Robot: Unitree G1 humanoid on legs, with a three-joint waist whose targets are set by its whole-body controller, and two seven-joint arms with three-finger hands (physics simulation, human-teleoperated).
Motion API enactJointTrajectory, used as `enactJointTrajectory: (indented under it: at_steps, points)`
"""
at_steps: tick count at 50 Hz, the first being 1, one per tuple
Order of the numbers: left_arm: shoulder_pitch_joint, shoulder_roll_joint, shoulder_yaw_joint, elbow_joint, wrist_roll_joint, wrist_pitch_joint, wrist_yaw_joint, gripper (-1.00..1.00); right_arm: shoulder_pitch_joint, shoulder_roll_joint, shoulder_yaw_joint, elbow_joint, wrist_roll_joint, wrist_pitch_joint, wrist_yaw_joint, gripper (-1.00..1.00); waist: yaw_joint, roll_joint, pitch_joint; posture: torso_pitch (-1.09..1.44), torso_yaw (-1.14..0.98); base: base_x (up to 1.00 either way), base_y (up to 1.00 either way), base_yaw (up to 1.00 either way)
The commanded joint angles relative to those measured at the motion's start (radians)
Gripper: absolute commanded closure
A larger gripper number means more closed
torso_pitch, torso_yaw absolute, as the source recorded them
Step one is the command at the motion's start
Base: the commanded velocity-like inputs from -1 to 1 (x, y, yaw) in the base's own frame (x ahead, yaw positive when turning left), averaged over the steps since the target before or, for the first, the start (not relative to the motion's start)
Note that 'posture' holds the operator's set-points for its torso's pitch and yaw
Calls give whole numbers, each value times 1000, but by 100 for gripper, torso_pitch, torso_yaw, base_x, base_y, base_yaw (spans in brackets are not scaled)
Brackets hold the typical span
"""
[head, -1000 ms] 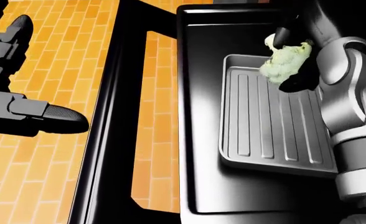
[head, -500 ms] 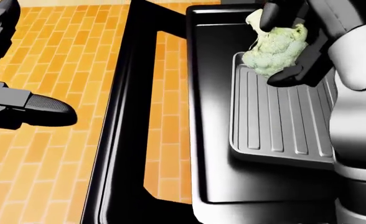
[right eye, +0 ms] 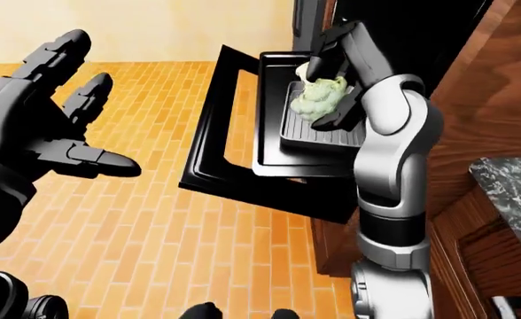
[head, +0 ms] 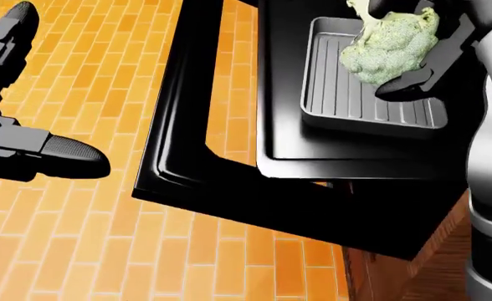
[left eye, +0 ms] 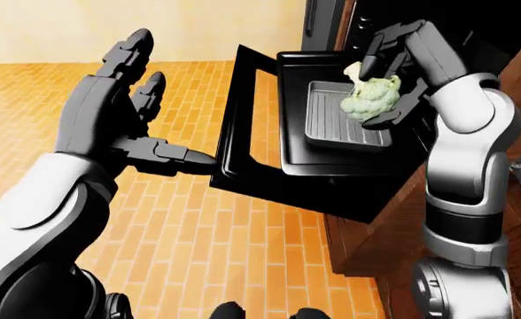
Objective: Pick the broccoli from the oven and place it on the plate on the counter.
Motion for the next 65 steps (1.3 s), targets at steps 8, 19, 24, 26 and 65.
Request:
enactJointTrajectory:
  at_steps: [8, 19, 24, 26, 65]
  points:
    - [-12, 15, 6, -12, 13, -66, 11, -100, -61, -9, -2, -87, 22, 28, -2, 100, 6, 59, -23, 140, 0, 0, -46, -25]
    - [-19, 9, -5, -18, 17, -56, 15, -100, -49, -22, -7, -88, 46, 25, -7, 100, -1, 79, -15, 140, 0, 0, 0, -100]
    - [-14, 4, -13, -17, 28, -64, 9, -100, -55, -35, -15, -83, 55, 27, -6, 100, 60, 163, -4, 140, 0, 0, 0, -100]
    - [-15, 3, -14, -19, 30, -62, 7, -100, -56, -38, -15, -81, 59, 27, -8, 100, 47, 163, -21, 140, 0, 0, 0, -100]
    - [-26, 3, 9, -26, 25, -42, 1, -100, -79, -37, -7, -85, 73, 5, -5, 100, 35, 20, -16, 140, 0, 1, 0, -48]
